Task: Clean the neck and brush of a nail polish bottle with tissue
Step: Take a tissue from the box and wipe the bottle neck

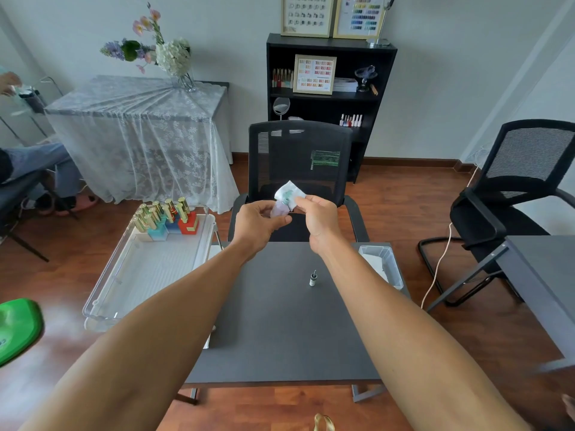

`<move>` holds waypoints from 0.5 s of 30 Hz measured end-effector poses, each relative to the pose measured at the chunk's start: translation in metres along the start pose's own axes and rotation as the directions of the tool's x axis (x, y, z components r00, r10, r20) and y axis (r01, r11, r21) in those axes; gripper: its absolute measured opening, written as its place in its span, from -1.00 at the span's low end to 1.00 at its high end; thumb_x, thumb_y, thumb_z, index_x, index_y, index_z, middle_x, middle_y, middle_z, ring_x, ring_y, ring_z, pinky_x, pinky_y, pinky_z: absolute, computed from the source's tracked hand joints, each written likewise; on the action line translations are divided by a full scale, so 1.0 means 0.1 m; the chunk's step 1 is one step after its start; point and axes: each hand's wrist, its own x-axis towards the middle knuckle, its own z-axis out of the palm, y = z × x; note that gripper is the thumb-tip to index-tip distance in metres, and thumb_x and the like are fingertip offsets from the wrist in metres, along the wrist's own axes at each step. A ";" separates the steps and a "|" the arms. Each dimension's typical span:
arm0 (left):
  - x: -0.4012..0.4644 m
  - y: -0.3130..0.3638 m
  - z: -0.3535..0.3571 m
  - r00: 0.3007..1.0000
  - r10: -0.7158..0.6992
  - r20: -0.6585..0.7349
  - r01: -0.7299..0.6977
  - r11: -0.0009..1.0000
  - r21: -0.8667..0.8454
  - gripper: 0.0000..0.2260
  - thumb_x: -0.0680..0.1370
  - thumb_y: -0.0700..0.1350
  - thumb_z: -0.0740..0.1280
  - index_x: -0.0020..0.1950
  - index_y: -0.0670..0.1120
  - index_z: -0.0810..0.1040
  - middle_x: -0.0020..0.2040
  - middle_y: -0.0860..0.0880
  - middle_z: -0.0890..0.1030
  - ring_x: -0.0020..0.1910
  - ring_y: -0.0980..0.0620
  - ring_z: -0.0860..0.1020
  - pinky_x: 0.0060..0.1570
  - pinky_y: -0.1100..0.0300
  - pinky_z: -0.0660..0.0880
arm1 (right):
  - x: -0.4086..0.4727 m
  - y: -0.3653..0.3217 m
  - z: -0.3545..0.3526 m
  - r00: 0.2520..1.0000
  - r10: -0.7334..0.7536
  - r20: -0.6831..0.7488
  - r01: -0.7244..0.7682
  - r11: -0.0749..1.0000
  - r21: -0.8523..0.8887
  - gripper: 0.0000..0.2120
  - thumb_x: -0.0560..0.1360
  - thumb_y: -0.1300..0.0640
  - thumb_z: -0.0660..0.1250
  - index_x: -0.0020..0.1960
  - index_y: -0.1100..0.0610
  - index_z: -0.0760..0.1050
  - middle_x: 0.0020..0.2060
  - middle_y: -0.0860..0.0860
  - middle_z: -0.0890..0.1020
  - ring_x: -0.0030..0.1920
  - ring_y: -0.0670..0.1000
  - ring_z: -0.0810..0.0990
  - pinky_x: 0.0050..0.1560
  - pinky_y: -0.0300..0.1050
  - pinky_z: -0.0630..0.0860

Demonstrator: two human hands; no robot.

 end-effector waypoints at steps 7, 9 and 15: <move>0.11 -0.04 -0.10 0.997 -0.023 -0.080 0.026 0.999 0.045 -0.60 0.46 0.00 0.63 0.24 -0.09 0.71 0.01 0.01 0.72 0.02 -0.04 0.69 -0.05 0.17 0.61 | 0.01 0.04 -0.08 0.992 -0.060 -0.111 0.054 0.997 -0.059 -0.82 0.56 0.20 0.40 -0.21 0.16 0.65 -0.21 0.04 0.64 -0.19 -0.05 0.51 -0.24 -0.20 0.40; 0.12 -0.05 -0.13 1.000 -0.001 -0.025 0.002 0.999 0.043 -0.67 0.48 -0.02 0.62 0.19 -0.07 0.72 -0.04 0.02 0.73 -0.02 -0.03 0.70 -0.11 0.23 0.58 | 0.03 0.02 -0.10 0.990 -0.070 -0.119 0.065 0.997 -0.045 -0.79 0.56 0.19 0.40 -0.25 0.06 0.64 -0.22 0.01 0.66 -0.20 -0.06 0.52 -0.24 -0.20 0.41; 0.06 -0.03 -0.11 0.991 0.053 0.119 -0.059 0.997 0.043 -0.66 0.59 0.00 0.50 0.33 -0.06 0.63 0.05 0.02 0.73 -0.04 0.01 0.70 -0.07 0.20 0.61 | 0.06 -0.05 -0.12 0.990 -0.093 -0.106 0.091 0.995 -0.029 -0.84 0.59 0.16 0.40 -0.15 0.02 0.68 -0.14 -0.05 0.71 -0.11 -0.09 0.60 -0.19 -0.26 0.40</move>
